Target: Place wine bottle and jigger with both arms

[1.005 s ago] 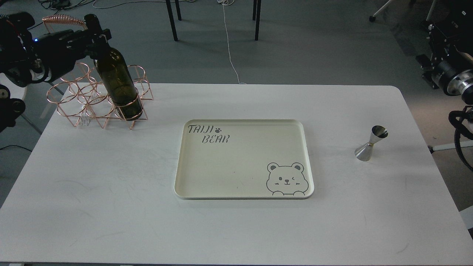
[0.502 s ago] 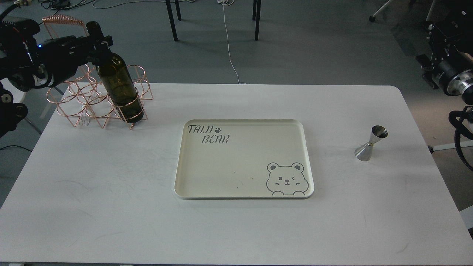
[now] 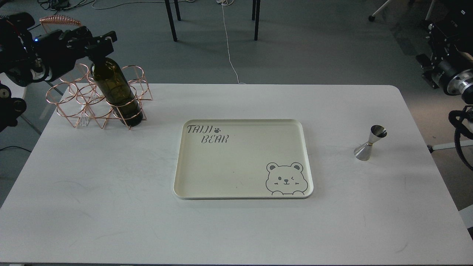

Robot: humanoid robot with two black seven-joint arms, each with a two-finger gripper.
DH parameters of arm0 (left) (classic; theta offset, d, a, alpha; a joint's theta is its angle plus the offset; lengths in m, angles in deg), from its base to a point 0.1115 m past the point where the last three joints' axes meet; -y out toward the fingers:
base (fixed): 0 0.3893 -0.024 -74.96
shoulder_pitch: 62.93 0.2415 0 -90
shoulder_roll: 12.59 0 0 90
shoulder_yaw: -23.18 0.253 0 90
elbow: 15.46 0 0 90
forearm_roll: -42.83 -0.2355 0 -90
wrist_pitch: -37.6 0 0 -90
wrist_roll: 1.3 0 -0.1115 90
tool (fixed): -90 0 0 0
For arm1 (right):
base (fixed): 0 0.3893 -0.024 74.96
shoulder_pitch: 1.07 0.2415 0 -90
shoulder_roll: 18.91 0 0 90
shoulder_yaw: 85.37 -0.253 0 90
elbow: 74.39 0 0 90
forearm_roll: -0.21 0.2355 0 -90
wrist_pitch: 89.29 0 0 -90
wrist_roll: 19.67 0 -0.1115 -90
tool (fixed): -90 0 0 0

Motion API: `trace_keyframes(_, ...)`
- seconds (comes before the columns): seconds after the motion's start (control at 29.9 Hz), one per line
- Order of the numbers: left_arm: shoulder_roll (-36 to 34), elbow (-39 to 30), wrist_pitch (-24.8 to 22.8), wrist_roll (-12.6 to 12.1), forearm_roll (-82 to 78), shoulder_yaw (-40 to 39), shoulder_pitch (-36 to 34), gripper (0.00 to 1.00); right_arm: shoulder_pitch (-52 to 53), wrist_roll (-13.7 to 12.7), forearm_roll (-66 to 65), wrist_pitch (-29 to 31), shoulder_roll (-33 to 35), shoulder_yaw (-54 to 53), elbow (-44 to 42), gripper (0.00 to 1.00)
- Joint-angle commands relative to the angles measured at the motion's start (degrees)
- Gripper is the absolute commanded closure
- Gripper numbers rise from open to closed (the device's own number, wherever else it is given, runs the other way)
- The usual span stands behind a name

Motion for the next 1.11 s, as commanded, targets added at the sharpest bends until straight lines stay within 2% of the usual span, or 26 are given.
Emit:
trace_keyframes(0.0, -0.3, 2.5, 0.0, 0.3, 9.6, -0.3, -2.4, 0.08, 0.1, 0.1, 0.0, 0.0, 0.0, -0.4, 0.0, 0.03)
trace_keyframes(0.2, -0.3, 12.6, -0.2, 1.0, 33.7, -0.4, -4.7, 0.03, 0.1, 0.2, 0.1, -0.3, 0.0, -4.0, -0.5, 0.01)
trace_keyframes(0.4, -0.9, 14.7, -0.8, 1.4, 57.6, 0.3, -4.6, 0.02, -0.2, 0.4, 0.1, -1.1, -0.1, -4.8, -0.9, 0.01)
trace_keyframes(0.57, -0.2, 16.4, -0.8, 1.6, 68.8, 0.4, -2.6, 0.02, -0.3, 1.2, 0.2, -1.0, -0.4, -7.7, -2.5, 0.01)
trace_keyframes(0.64, 0.1, 17.4, -0.9, 1.9, 75.1, 0.1, -1.4, 0.02, -0.5, 1.2, 3.5, -0.5, -0.4, -8.5, -3.3, 0.01)
trace_keyframes(0.74, 1.2, 18.8, -1.8, 2.5, 84.6, 0.1, -0.3, 0.02, -0.6, 0.9, 15.4, -0.3, -1.8, -8.2, -5.8, 0.01)
trace_keyframes(0.84, 3.3, 22.6, -6.6, 2.5, 91.7, 0.0, 1.9, 0.02, -0.8, 0.4, 24.6, 0.0, -2.6, -7.7, -8.9, 0.01)
trace_keyframes(1.07, 8.3, 35.7, -19.6, 2.5, 106.2, -0.2, 5.1, 0.02, -2.4, -0.2, 31.9, 2.4, -4.4, -8.6, -9.5, 0.01)
